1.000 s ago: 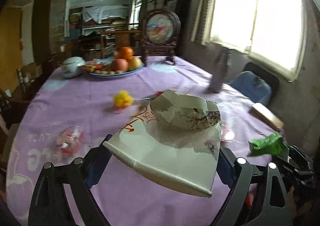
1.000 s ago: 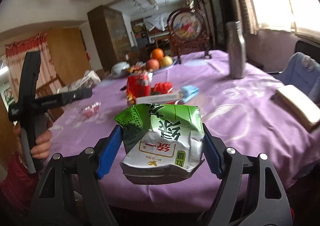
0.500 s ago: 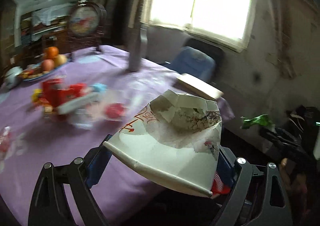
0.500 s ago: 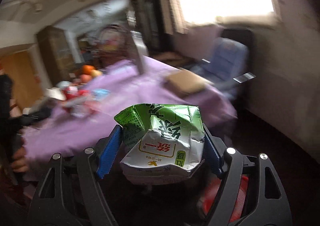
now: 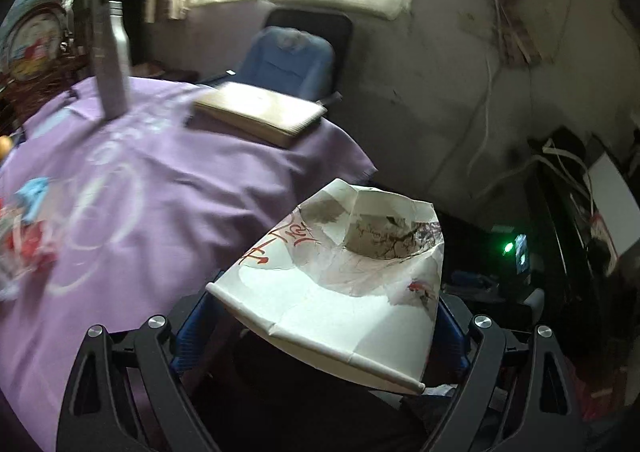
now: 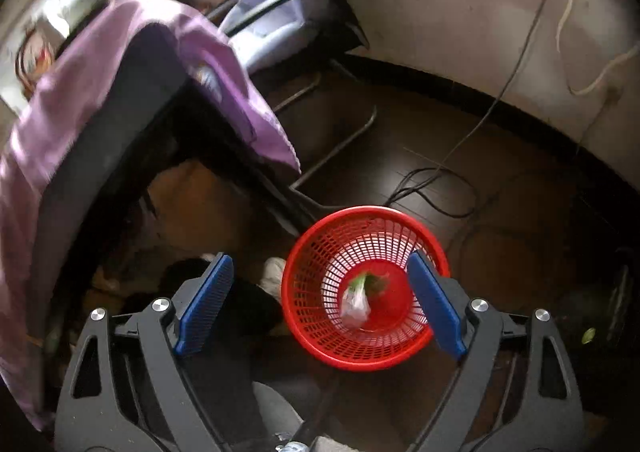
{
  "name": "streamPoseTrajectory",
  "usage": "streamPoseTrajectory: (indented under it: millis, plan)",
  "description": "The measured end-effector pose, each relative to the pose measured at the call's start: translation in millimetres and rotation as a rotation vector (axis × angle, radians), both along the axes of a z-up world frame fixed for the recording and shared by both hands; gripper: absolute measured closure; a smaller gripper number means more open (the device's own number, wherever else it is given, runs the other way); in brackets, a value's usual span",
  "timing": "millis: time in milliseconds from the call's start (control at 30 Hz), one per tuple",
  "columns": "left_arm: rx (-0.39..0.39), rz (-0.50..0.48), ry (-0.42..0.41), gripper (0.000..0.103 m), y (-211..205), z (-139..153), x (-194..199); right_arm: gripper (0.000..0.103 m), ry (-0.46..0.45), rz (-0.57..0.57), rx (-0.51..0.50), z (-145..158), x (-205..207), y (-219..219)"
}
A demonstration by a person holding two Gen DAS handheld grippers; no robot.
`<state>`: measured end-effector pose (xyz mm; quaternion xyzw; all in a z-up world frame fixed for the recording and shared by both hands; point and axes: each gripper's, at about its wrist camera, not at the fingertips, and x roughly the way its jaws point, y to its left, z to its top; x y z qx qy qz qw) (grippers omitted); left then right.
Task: Collect trash
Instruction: 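Carry both items to the red wastebasket and open the right tool over it, then open the left tool to drop the paper cup into the red wastebasket, then grasp the clear printed plastic bag with the left tool while the right tool returns to the table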
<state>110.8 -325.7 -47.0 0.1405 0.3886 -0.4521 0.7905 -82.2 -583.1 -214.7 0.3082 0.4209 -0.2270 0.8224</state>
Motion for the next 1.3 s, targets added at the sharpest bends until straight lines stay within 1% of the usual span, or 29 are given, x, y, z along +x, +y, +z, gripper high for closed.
streamPoseTrajectory:
  millis: [100,167,300,367,433,500,567,700,900,967,1100,1300]
  plan:
    - [0.032,-0.050,0.023,0.013,-30.1,-13.7,-9.6,0.014,-0.060,-0.066,-0.012,14.0,-24.0,-12.8]
    - [0.058,-0.093,0.035,0.013,-54.0,-26.9,-15.5,0.013,-0.091,-0.106,-0.022,20.2,-33.5,-25.8]
    - [0.108,-0.172,0.062,0.013,-99.6,-53.3,-30.5,0.012,-0.123,-0.170,-0.051,27.3,-55.0,-39.6]
    - [0.145,-0.212,0.077,0.013,-125.2,-70.3,-37.0,0.012,-0.129,-0.191,-0.049,26.2,-60.1,-46.8]
    - [0.185,-0.235,0.079,0.012,-145.9,-84.8,-41.3,0.012,-0.130,-0.207,-0.038,20.9,-64.7,-53.6]
    - [0.220,-0.239,0.065,0.011,-160.0,-94.5,-44.1,0.012,-0.130,-0.213,-0.022,16.7,-68.4,-58.2]
    - [0.238,-0.228,0.055,0.006,-166.5,-98.9,-44.4,0.012,-0.131,-0.215,-0.012,13.9,-73.3,-60.8]
    - [0.232,-0.203,0.041,0.006,-162.7,-97.5,-41.5,0.012,-0.140,-0.212,-0.020,15.0,-79.1,-59.4]
    - [0.206,-0.133,0.002,0.006,-146.1,-79.2,-32.3,0.012,-0.160,-0.192,-0.019,22.0,-73.9,-51.6]
    - [0.189,-0.098,-0.023,0.006,-132.4,-69.7,-28.5,0.012,-0.164,-0.171,-0.029,28.5,-69.9,-45.2]
    - [0.151,-0.035,-0.043,0.006,-103.9,-52.1,-21.0,0.012,-0.179,-0.122,-0.065,46.0,-61.6,-28.0]
    - [0.064,0.102,-0.064,0.006,-39.0,-19.6,-7.9,0.010,-0.214,-0.041,-0.126,77.7,-48.4,5.8]
